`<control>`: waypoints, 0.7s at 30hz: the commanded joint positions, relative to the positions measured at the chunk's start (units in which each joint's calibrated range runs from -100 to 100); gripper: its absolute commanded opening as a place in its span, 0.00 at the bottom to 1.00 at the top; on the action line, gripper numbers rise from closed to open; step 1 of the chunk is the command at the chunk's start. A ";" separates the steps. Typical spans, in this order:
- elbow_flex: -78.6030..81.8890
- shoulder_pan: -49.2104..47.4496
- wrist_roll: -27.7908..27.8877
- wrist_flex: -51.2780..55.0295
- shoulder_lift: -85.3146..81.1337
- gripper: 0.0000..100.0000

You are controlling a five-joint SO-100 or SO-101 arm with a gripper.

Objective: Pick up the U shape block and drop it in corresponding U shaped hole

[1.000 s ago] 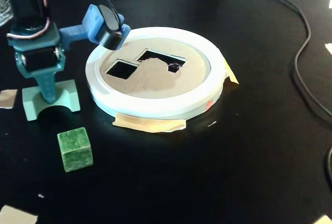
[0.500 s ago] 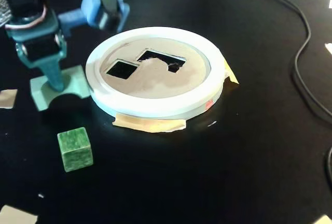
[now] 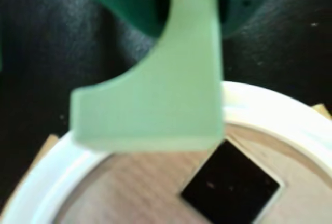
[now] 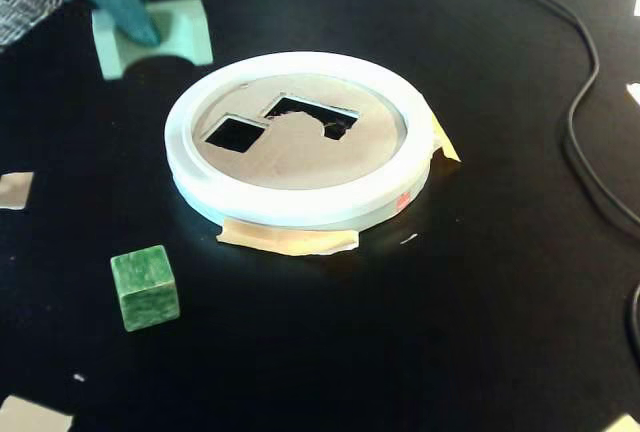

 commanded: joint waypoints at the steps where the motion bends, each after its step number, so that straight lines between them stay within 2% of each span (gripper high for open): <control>1: -18.84 -1.19 -4.44 2.33 15.73 0.02; 7: -37.51 -2.69 -11.53 2.33 33.82 0.02; 14: -46.35 -5.18 -18.27 1.42 42.87 0.02; 21: -47.53 -7.18 -20.81 -10.12 51.55 0.02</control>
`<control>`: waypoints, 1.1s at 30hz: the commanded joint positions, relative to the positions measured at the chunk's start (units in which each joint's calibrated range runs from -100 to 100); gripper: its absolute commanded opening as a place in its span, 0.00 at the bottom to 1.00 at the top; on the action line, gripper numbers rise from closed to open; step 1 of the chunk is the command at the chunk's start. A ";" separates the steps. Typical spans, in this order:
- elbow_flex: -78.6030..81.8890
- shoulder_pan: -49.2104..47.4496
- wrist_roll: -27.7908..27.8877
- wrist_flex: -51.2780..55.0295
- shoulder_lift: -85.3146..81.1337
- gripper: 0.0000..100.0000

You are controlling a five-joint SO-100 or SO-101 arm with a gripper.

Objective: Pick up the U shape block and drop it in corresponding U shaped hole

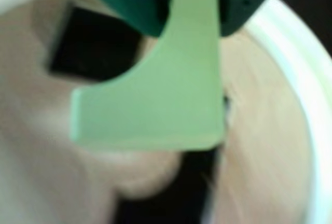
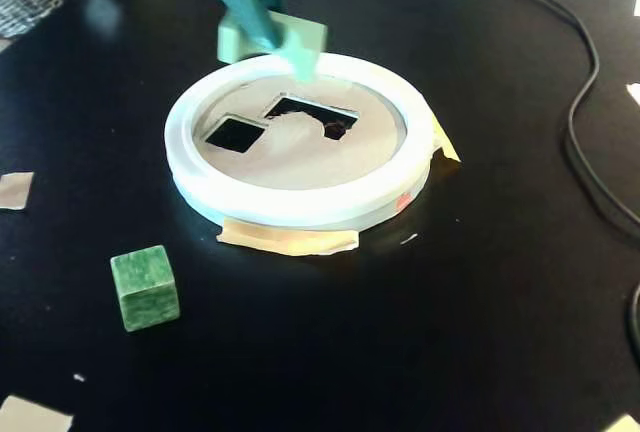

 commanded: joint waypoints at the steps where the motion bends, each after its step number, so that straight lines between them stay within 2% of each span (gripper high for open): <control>1: -5.66 -1.09 -1.56 -9.51 3.95 0.02; 18: -5.48 0.41 -1.61 -18.04 13.44 0.02; 33: -4.47 0.79 -1.42 -16.84 14.25 0.04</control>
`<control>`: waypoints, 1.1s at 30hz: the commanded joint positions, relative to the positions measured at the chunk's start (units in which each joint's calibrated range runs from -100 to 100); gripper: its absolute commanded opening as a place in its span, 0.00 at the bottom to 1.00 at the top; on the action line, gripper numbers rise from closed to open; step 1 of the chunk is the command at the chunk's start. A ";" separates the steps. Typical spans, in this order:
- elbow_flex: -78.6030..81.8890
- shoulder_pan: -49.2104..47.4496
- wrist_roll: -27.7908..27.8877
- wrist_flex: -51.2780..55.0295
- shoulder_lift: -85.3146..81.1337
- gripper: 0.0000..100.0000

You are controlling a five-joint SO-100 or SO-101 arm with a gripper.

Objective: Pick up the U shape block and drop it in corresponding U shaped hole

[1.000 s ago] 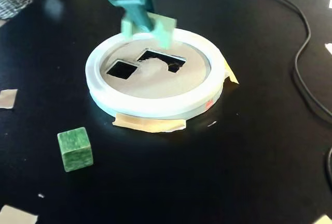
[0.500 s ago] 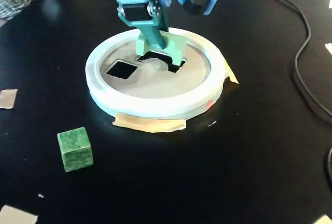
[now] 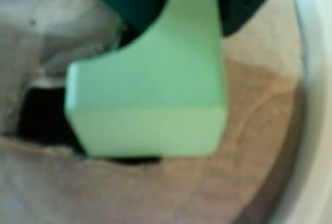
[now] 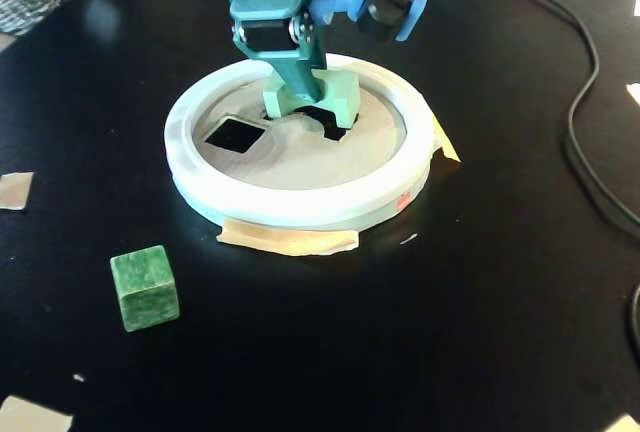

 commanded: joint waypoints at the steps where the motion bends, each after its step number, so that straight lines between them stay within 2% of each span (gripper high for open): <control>1: -3.30 1.31 -0.24 -1.13 -0.47 0.04; 4: -2.85 3.31 0.05 -1.02 -0.38 0.06; 7: 0.34 4.31 0.15 -1.02 -1.63 0.17; 8: 1.98 5.18 0.20 -1.02 -2.35 0.24; 10: 3.16 5.30 0.20 -1.02 -3.33 0.33; 13: 4.71 5.43 0.68 -1.02 -4.50 0.40; 18: 4.89 4.68 3.22 -1.02 -8.44 0.41; 27: 4.80 3.68 3.52 -0.22 -17.48 0.45; 31: 3.89 5.43 8.94 7.71 -21.96 0.44; 32: 4.35 5.68 11.14 9.21 -22.95 0.44; 33: 4.62 7.05 15.87 11.52 -24.56 0.44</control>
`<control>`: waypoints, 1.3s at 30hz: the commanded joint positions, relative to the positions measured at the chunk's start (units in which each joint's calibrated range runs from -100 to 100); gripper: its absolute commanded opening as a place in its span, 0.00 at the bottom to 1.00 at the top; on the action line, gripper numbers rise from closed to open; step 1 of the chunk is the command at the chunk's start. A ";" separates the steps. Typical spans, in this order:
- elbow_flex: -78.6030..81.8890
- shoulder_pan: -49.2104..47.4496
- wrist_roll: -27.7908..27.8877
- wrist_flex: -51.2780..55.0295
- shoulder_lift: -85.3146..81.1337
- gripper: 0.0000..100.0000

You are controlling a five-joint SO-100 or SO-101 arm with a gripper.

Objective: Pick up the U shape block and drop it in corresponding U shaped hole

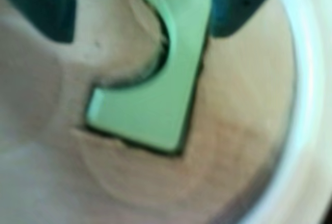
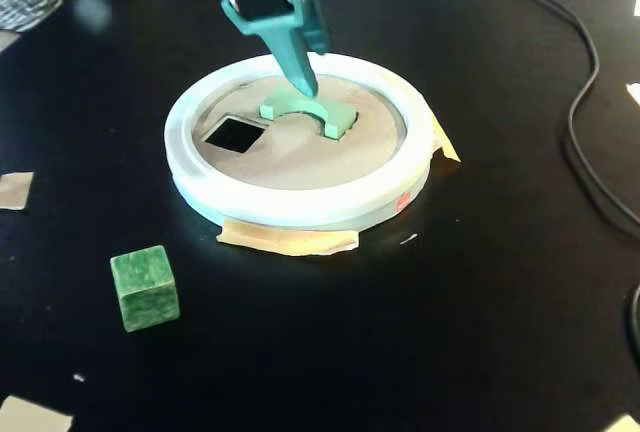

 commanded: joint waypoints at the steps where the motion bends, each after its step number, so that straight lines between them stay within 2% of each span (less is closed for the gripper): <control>1: -0.94 4.35 11.82 6.89 -9.85 0.44; 4: -0.49 8.35 23.59 7.89 -10.12 0.44; 5: -0.49 10.47 31.40 8.79 -10.21 0.44; 7: -0.58 13.72 41.71 12.21 -10.21 0.45; 9: -1.12 16.46 49.57 17.12 -10.57 0.45; 10: -1.22 19.09 55.87 21.04 -11.46 0.44; 14: -0.67 26.45 66.28 27.66 -15.67 0.45; 18: -0.49 33.82 68.77 30.07 -21.94 0.45; 23: 0.61 48.92 70.13 30.07 -40.12 0.45; 27: 9.90 59.79 70.28 30.07 -56.51 0.45; 31: 26.93 60.53 69.94 30.07 -71.56 0.45; 39: 67.55 59.66 69.79 9.60 -105.15 0.45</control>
